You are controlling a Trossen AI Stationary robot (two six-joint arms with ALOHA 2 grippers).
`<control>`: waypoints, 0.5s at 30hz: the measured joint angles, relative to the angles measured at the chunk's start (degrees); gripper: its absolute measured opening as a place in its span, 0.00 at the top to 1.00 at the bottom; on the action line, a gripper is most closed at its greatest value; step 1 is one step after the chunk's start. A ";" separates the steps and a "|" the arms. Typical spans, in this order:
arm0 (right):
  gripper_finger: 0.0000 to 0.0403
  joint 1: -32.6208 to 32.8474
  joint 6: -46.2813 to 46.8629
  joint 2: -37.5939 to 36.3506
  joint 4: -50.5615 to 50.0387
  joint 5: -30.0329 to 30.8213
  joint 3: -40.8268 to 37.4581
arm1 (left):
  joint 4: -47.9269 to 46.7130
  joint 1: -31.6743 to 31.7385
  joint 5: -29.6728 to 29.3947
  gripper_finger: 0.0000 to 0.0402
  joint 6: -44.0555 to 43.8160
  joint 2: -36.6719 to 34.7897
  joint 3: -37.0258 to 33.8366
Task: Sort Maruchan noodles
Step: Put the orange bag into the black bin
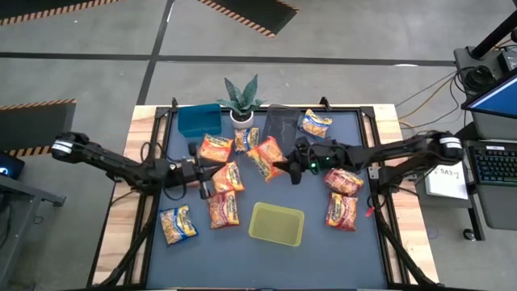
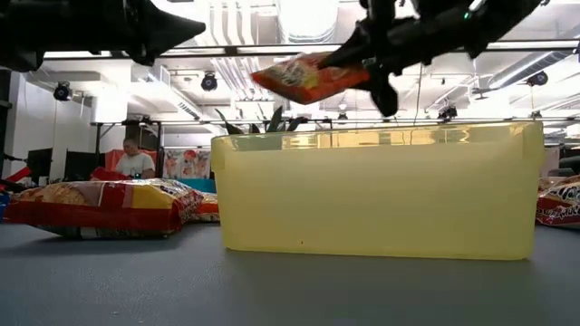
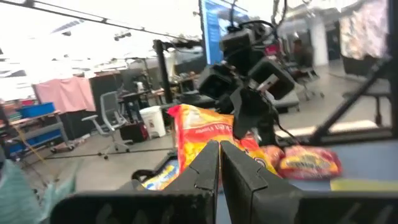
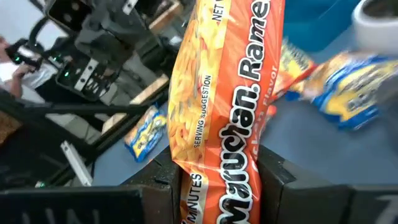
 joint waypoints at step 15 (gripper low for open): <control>0.73 -11.86 -15.10 -1.13 -57.41 15.33 26.97 | -7.89 -0.35 -3.43 1.00 0.97 -1.13 8.40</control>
